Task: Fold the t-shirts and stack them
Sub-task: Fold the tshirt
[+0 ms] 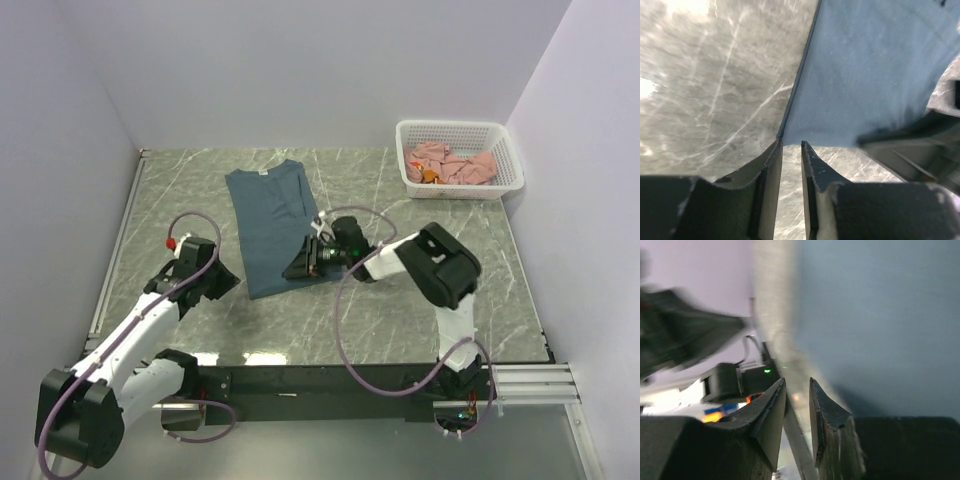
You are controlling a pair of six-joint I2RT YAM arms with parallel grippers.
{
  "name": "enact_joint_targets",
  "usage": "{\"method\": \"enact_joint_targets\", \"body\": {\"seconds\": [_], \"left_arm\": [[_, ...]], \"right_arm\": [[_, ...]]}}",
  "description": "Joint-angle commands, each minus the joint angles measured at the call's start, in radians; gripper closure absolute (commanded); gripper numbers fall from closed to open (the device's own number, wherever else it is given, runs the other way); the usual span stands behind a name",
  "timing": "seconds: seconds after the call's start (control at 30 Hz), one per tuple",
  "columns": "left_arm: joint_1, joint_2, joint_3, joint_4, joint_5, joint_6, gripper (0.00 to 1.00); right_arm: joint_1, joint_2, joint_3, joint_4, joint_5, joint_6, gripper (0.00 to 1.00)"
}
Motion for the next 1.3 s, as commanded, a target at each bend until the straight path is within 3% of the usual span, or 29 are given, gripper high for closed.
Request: {"method": "enact_joint_targets", "body": {"seconds": [0.0, 0.1, 0.27, 0.43, 0.6, 0.7, 0.97, 1.13, 1.27], "left_arm": [[0.001, -0.067, 0.093, -0.059, -0.082, 0.071, 0.72], [0.001, -0.119, 0.145, -0.111, -0.162, 0.123, 0.7], [0.001, -0.219, 0.194, -0.132, -0.255, 0.232, 0.65], [0.001, -0.288, 0.191, -0.127, -0.321, 0.304, 0.53], [0.002, -0.34, 0.155, -0.084, -0.346, 0.309, 0.42], [0.011, -0.339, 0.153, -0.075, -0.32, 0.312, 0.36], [0.027, -0.337, 0.148, -0.07, -0.312, 0.312, 0.34], [0.034, -0.334, 0.148, -0.066, -0.3, 0.318, 0.32], [0.036, -0.325, 0.148, -0.069, -0.288, 0.321, 0.19]], "right_arm": [[0.001, 0.127, -0.006, 0.134, 0.002, 0.109, 0.67], [-0.001, 0.155, -0.027, 0.116, 0.017, 0.096, 0.67], [0.01, 0.048, -0.015, -0.02, 0.062, 0.023, 0.67], [0.056, -0.029, 0.077, -0.074, 0.068, 0.031, 0.67], [0.125, 0.101, 0.18, 0.073, 0.005, 0.178, 0.67], [0.163, 0.173, 0.233, 0.043, 0.017, 0.172, 0.68], [0.2, 0.281, 0.277, -0.028, 0.074, 0.152, 0.67], [0.185, 0.192, 0.237, -0.059, 0.071, 0.118, 0.68], [0.133, 0.037, 0.186, -0.175, 0.089, -0.01, 0.68]]}}
